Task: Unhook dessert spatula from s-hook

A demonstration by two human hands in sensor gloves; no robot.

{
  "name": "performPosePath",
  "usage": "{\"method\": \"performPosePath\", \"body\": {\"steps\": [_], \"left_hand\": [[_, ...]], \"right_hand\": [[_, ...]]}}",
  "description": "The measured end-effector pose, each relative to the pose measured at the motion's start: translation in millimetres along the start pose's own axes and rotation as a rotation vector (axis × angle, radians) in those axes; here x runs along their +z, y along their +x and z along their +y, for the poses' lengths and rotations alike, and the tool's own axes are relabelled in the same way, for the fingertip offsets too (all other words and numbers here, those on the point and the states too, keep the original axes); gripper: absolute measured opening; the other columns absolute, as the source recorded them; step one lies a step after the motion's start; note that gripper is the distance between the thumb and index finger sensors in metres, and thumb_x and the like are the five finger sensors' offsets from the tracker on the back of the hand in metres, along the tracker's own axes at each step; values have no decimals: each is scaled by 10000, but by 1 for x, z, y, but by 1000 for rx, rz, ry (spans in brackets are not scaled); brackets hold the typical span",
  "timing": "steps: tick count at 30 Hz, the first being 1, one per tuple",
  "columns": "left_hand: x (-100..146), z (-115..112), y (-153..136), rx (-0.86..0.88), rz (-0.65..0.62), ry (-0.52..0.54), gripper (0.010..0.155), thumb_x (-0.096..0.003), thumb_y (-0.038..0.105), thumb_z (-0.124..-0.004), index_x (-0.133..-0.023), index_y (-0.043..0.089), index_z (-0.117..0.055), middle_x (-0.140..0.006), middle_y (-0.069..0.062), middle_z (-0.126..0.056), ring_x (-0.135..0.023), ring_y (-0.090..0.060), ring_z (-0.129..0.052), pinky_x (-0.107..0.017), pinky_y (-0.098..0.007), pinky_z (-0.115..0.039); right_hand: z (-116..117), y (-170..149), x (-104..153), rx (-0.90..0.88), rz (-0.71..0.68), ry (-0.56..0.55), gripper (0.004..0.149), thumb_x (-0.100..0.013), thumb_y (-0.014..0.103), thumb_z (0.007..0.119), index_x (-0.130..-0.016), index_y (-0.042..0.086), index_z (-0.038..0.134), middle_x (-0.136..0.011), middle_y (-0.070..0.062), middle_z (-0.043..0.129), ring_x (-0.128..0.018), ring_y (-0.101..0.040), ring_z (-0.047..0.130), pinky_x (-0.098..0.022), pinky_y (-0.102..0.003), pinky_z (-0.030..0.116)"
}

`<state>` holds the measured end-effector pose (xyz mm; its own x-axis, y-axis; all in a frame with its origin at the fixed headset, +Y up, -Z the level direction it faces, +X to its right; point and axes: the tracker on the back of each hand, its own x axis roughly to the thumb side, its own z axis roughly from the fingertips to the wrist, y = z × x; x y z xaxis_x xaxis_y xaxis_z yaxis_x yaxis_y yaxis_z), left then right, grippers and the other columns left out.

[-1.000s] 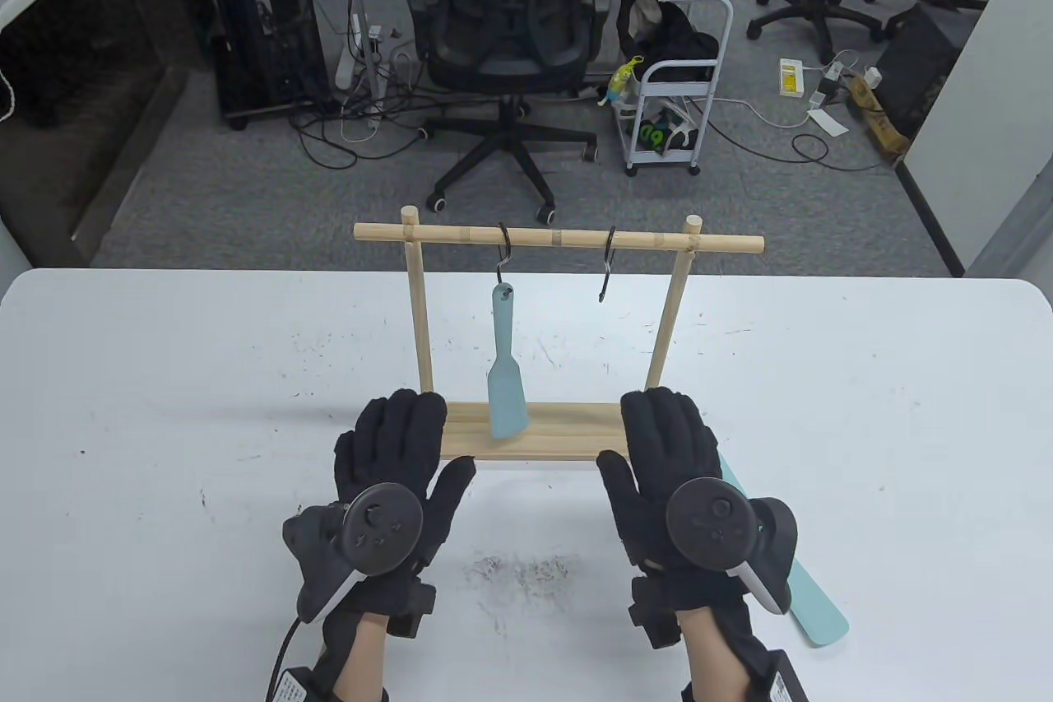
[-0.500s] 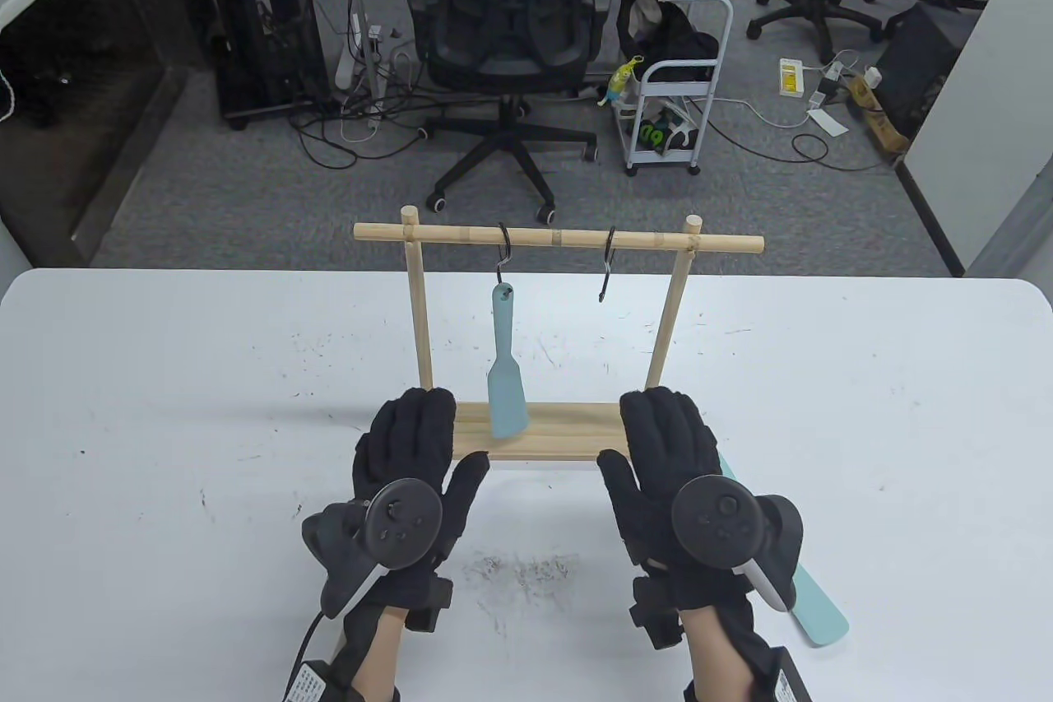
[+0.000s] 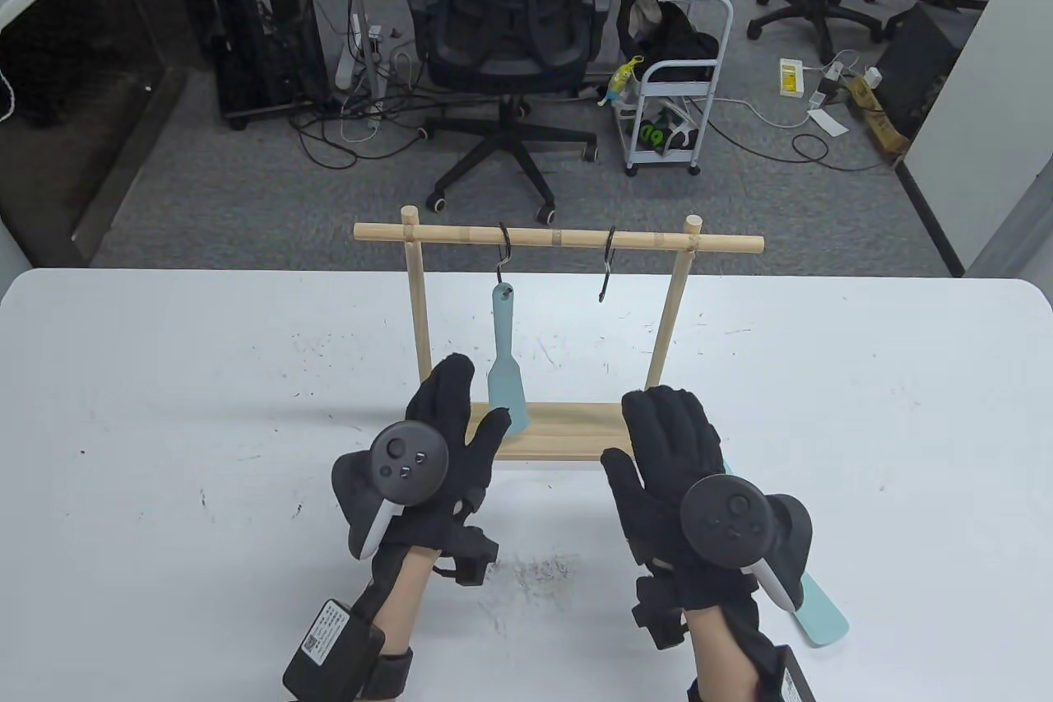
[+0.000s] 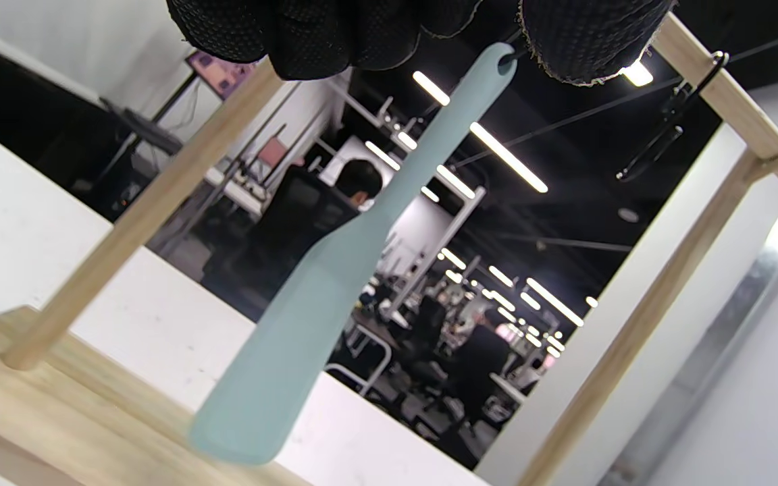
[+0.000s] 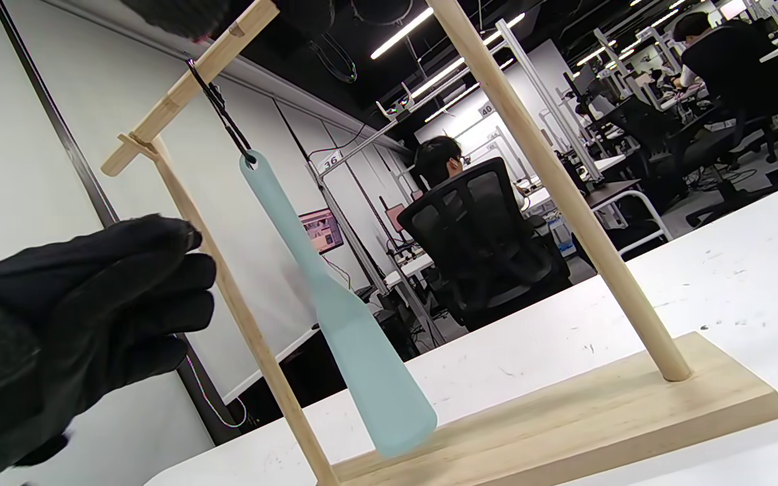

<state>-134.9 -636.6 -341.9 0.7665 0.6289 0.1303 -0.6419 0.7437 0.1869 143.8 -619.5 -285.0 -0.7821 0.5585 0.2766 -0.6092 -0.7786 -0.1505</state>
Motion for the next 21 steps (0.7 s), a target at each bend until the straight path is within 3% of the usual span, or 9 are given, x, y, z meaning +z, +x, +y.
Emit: {"method": "performPosePath", "body": {"steps": [7,21], "left_hand": [[-37,-13,0,89,77,-60,836,-524,588,-726,-1186,221,-371,-1226,-92,-515,-1115,-378,-592,-814,-545,-568],[-78,-39,-7,160,150,-122,868,-517,597,-729,-1194,207,-350,-1225,-82,-522,-1119,-373,-594,-811,-564,-568]], "right_hand": [[-5,-2,4,-19,-1,-11,655,-499,521,706,-1080,242,592,-1157,-109,512,-1057,-454,461,-740,-627,424],[-13,-5,5,-67,-10,-27,655,-500,523,705,-1081,242,593,-1158,-108,511,-1059,-455,456,-743,-625,421]]}}
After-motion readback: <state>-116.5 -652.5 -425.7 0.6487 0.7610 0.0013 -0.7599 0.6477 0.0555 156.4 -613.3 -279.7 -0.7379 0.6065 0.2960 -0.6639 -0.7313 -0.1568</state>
